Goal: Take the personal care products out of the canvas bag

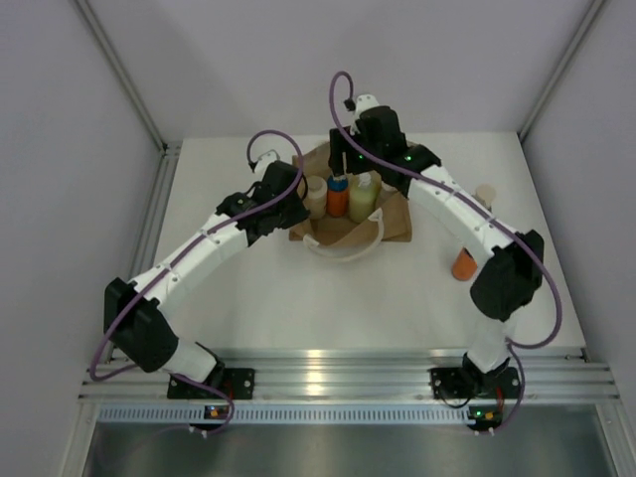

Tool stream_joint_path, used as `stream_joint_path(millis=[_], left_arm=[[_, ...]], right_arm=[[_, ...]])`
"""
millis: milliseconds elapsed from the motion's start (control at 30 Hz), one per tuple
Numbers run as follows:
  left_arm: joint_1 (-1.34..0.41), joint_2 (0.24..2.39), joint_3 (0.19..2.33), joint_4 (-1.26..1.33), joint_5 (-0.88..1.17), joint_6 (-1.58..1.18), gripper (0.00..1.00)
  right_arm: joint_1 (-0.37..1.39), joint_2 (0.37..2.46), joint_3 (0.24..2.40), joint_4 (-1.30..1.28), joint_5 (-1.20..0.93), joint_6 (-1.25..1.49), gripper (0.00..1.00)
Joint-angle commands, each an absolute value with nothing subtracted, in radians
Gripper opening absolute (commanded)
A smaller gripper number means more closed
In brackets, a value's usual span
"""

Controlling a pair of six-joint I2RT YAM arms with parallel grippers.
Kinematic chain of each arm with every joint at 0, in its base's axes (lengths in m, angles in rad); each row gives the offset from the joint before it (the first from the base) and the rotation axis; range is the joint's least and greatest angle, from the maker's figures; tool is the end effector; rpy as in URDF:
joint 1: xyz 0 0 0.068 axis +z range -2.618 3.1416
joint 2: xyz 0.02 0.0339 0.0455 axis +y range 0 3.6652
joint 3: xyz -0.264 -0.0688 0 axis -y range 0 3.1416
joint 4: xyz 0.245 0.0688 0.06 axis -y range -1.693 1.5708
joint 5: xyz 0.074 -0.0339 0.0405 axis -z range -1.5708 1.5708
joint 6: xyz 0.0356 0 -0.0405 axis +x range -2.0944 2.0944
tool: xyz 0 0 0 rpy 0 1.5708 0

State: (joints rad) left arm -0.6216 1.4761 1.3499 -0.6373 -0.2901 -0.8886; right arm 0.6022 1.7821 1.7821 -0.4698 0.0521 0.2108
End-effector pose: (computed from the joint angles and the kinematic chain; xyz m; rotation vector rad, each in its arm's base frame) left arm 0.2691 -0.1802 0.3302 -0.4542 2.2901 -0.4342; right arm 0.3456 0.2353 0.3820 -0.3701 2.0372 0.4529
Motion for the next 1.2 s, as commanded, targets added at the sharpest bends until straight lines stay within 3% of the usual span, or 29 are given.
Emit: stream_joint_path(millis=[0, 467, 600, 800, 1033, 1167], left_arm=[[-0.621, 1.482, 1.321, -0.721, -0.278, -0.914, 0.0], [-0.609, 1.512, 1.339, -0.719, -0.247, -0.884, 0.0], [-0.604, 1.514, 1.344, -0.721, -0.249, -0.87, 0.0], [-0.597, 1.522, 1.348, -0.719, -0.238, -0.851, 0.0], [-0.586, 1.52, 1.35, -0.719, -0.232, -0.835, 0.0], [-0.583, 1.526, 1.358, -0.721, -0.226, -0.822, 0.0]], right_arm=[[0.614, 1.9, 1.917, -0.541, 0.097, 0.153, 0.68], [0.604, 2.097, 1.997, -0.552, 0.114, 0.123, 0.63], [0.6, 2.109, 1.996, -0.549, 0.11, 0.111, 0.49], [0.6, 2.126, 2.002, -0.515, 0.098, 0.097, 0.41], [0.6, 2.148, 2.0, -0.5, 0.069, 0.097, 0.39], [0.6, 2.135, 1.985, -0.465, 0.063, 0.083, 0.16]])
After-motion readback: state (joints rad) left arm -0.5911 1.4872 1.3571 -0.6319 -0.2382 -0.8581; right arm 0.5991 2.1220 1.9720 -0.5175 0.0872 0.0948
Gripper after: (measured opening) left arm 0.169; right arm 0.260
